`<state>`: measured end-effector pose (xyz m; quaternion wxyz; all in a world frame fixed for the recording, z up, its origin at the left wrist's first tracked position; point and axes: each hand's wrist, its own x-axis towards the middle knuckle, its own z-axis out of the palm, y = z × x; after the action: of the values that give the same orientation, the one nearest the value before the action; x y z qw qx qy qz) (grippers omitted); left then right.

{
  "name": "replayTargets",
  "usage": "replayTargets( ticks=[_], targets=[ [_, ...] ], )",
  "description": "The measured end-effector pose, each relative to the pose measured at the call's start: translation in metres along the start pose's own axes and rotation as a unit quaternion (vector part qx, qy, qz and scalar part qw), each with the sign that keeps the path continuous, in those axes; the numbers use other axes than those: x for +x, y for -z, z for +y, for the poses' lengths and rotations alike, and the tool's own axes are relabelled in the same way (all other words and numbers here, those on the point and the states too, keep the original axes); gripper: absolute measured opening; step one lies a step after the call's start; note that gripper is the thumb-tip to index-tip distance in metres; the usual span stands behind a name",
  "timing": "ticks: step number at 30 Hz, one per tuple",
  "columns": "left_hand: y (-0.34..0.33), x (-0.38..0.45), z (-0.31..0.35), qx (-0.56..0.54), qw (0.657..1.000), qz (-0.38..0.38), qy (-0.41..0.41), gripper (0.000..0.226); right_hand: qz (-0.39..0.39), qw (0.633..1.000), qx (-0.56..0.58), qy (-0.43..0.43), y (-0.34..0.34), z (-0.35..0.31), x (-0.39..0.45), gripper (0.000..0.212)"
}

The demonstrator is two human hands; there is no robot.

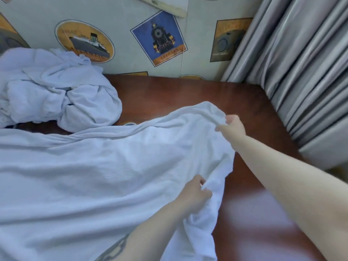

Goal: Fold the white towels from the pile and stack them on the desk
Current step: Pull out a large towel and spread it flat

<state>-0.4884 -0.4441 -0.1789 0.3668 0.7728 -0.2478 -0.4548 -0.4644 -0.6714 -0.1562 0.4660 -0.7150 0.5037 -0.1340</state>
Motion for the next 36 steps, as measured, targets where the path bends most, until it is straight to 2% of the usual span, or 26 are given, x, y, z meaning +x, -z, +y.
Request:
replayTargets(
  ticks=[2,3,5,7,9,11,14,16,18,20,22,23,24,26,28,30,31,33,36],
  targets=[
    [-0.004,-0.007,-0.008,-0.028,0.999,-0.009,0.034,0.007,-0.022,1.0,0.02,-0.008,-0.01,0.028,-0.038,0.056],
    [-0.007,-0.012,-0.009,-0.056,0.997,-0.021,0.045,0.003,-0.011,0.999,0.037,-0.008,-0.012,0.042,-0.058,0.048],
    [-0.013,-0.022,-0.009,-0.151,0.984,-0.065,0.073,0.012,0.054,0.995,0.086,0.007,-0.011,0.067,-0.1,0.031],
    [-0.018,-0.028,-0.003,-0.302,0.942,-0.093,0.109,0.026,0.106,0.984,0.14,0.025,-0.006,0.081,-0.145,0.021],
    [-0.018,-0.027,0.005,-0.442,0.88,-0.095,0.142,0.032,0.093,0.98,0.168,0.043,-0.003,0.09,-0.187,0.013],
    [-0.014,-0.023,0.012,-0.496,0.843,-0.1,0.183,0.027,0.022,0.989,0.13,0.065,-0.004,0.098,-0.218,0.024],
    [-0.005,-0.017,0.018,-0.494,0.833,-0.112,0.225,0.039,-0.043,0.995,0.072,0.06,-0.006,0.108,-0.239,0.057],
    [0.001,-0.013,0.017,-0.5,0.828,-0.136,0.216,0.043,-0.037,0.994,0.099,0.024,-0.006,0.111,-0.238,0.067],
    [0.007,-0.009,0.015,-0.493,0.83,-0.17,0.199,0.041,0.02,0.995,0.096,0.0,-0.01,0.11,-0.238,0.061],
    [0.014,-0.005,0.014,-0.391,0.877,-0.22,0.172,0.038,0.14,0.984,0.094,-0.053,-0.017,0.107,-0.237,0.04],
    [0.022,-0.001,0.018,-0.168,0.949,-0.247,0.099,0.032,0.258,0.95,0.122,-0.123,-0.017,0.107,-0.239,0.024],
    [0.026,0.001,0.019,-0.04,0.969,-0.241,0.04,0.029,0.31,0.926,0.144,-0.163,-0.013,0.112,-0.242,0.019],
    [0.03,0.005,0.019,0.079,0.97,-0.228,-0.027,0.031,0.357,0.898,0.153,-0.208,-0.005,0.121,-0.247,0.015],
    [0.034,0.015,0.013,0.274,0.928,-0.204,-0.151,0.041,0.424,0.852,0.13,-0.278,0.018,0.143,-0.265,0.016],
    [0.027,0.017,0.001,0.406,0.858,-0.209,-0.236,0.053,0.464,0.811,0.118,-0.337,0.041,0.166,-0.287,0.023],
    [0.008,0.01,-0.018,0.509,0.78,-0.224,-0.286,0.069,0.491,0.77,0.155,-0.376,0.058,0.178,-0.302,0.028],
    [-0.005,0.004,-0.029,0.545,0.749,-0.234,-0.294,0.078,0.497,0.762,0.174,-0.378,0.063,0.181,-0.304,0.027],
    [-0.03,-0.008,-0.048,0.568,0.725,-0.252,-0.298,0.095,0.485,0.769,0.19,-0.37,0.065,0.181,-0.299,0.024],
    [-0.053,-0.017,-0.066,0.554,0.735,-0.257,-0.295,0.11,0.491,0.784,0.185,-0.33,0.049,0.171,-0.282,0.027]
  ],
)
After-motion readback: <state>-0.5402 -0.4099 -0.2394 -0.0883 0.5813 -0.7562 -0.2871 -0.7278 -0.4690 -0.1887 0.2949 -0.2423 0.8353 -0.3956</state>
